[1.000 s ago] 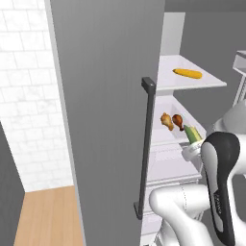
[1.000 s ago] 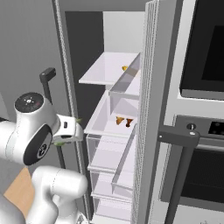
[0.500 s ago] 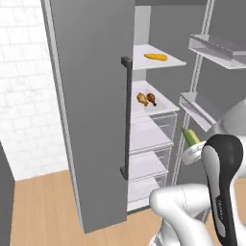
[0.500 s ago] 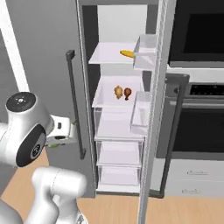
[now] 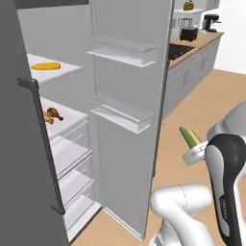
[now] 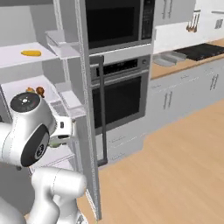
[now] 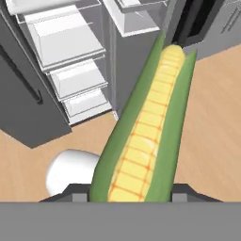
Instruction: Place one corn and one chicken drumstick in each tupperware on the nearby counter, to pack two identical lunches.
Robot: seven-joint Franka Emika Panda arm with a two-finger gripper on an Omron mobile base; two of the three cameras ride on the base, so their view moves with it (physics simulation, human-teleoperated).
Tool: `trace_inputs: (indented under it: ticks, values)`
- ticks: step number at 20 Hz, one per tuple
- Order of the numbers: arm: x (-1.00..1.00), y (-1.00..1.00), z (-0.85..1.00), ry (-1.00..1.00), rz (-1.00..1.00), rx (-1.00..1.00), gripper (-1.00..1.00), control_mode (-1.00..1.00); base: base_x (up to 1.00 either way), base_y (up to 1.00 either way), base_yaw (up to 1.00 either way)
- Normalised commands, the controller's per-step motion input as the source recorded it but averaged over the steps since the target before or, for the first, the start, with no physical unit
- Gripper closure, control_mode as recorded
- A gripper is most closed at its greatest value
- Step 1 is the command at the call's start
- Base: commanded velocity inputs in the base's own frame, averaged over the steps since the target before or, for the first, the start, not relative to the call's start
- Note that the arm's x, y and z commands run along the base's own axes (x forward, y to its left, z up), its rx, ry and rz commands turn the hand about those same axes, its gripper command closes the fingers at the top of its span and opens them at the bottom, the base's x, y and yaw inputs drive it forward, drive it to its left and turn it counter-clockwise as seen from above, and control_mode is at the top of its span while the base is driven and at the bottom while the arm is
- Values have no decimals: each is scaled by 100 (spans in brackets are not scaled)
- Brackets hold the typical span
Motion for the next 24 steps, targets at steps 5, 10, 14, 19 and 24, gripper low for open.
trace_inputs:
  ticks: [5, 10, 14, 19, 24]
  values:
    - [0, 0, 0, 0, 0, 0, 100, 100, 0, -21, -96]
    - [0, 0, 0, 0, 0, 0, 100, 100, 46, -61, -53]
    - [0, 0, 0, 0, 0, 0, 100, 100, 97, -62, 12]
    - [0, 0, 0, 0, 0, 0, 100, 100, 100, -62, 34]
    - [0, 0, 0, 0, 0, 0, 100, 100, 100, -42, 34]
